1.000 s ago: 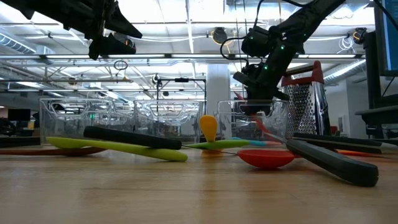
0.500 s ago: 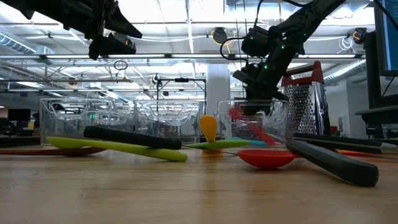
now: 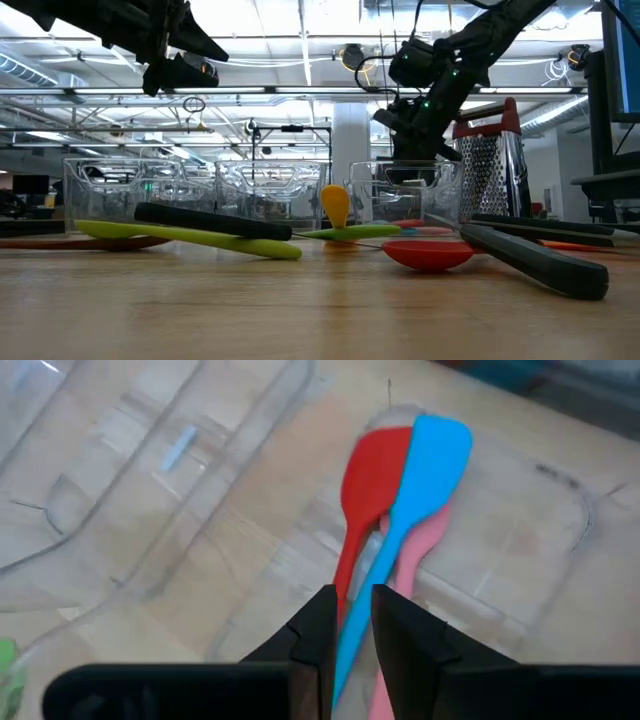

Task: Pick & Place Kitchen Items
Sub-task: Put the orange spatula into the right transparent bin

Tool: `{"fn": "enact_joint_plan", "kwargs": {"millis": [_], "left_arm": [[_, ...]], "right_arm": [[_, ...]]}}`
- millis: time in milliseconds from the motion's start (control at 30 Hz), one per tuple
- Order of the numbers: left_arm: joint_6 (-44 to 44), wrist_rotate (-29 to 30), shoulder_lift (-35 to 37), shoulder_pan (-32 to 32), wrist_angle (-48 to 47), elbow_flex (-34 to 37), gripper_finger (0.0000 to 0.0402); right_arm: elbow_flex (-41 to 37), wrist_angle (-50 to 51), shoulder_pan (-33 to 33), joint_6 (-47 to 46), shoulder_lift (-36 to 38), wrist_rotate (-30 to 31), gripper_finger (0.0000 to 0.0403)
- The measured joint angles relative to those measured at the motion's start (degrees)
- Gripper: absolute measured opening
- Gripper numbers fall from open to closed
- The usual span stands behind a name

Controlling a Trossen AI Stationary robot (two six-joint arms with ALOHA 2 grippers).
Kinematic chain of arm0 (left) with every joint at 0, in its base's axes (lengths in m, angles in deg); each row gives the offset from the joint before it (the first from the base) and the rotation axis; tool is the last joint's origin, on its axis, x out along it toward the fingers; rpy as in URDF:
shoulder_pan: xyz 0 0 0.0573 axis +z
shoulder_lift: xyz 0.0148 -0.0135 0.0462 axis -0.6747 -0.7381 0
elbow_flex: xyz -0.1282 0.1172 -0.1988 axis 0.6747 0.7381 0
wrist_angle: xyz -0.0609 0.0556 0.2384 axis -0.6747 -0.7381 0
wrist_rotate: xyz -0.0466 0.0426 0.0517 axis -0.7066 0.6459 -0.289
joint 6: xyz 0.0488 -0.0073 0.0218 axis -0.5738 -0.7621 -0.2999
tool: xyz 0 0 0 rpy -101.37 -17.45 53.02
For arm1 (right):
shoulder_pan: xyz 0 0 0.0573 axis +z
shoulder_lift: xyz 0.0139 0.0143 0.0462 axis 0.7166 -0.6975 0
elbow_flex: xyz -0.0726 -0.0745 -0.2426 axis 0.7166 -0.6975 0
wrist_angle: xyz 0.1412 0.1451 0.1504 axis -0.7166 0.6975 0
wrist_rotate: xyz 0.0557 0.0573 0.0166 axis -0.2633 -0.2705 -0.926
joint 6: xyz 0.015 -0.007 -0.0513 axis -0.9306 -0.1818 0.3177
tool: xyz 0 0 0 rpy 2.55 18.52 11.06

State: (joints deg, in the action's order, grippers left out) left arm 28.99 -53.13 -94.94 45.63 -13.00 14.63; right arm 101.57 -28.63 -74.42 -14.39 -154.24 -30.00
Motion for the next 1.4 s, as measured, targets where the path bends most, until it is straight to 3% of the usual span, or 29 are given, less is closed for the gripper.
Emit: {"fn": "enact_joint_plan", "kwargs": {"millis": [367, 700, 900, 1067, 1400], "left_arm": [[0.20, -0.03, 0.01, 0.00, 0.02, 0.00, 0.0278], [0.40, -0.48, 0.00, -0.02, -0.02, -0.02, 0.0278], [0.08, -0.54, 0.00, -0.02, 0.00, -0.02, 0.0278], [-0.83, -0.43, 0.00, 0.02, 0.00, -0.02, 0.0278], [-1.25, -0.26, 0.00, 0.02, 0.04, -0.02, 0.0278]], "right_arm": [[-0.09, -3.63, 2.48, 0.85, 3.25, -0.03, 0.0049], [0.00, -3.98, 7.66, 1.37, 12.33, -3.04, 0.0015], [0.00, 2.69, 11.76, -0.65, 17.80, -9.07, 0.0001], [0.00, 13.69, 14.66, -9.38, 20.92, -15.00, 0.0009], [0.00, 34.06, 21.49, -20.75, 24.10, -15.29, 0.0067]]}}
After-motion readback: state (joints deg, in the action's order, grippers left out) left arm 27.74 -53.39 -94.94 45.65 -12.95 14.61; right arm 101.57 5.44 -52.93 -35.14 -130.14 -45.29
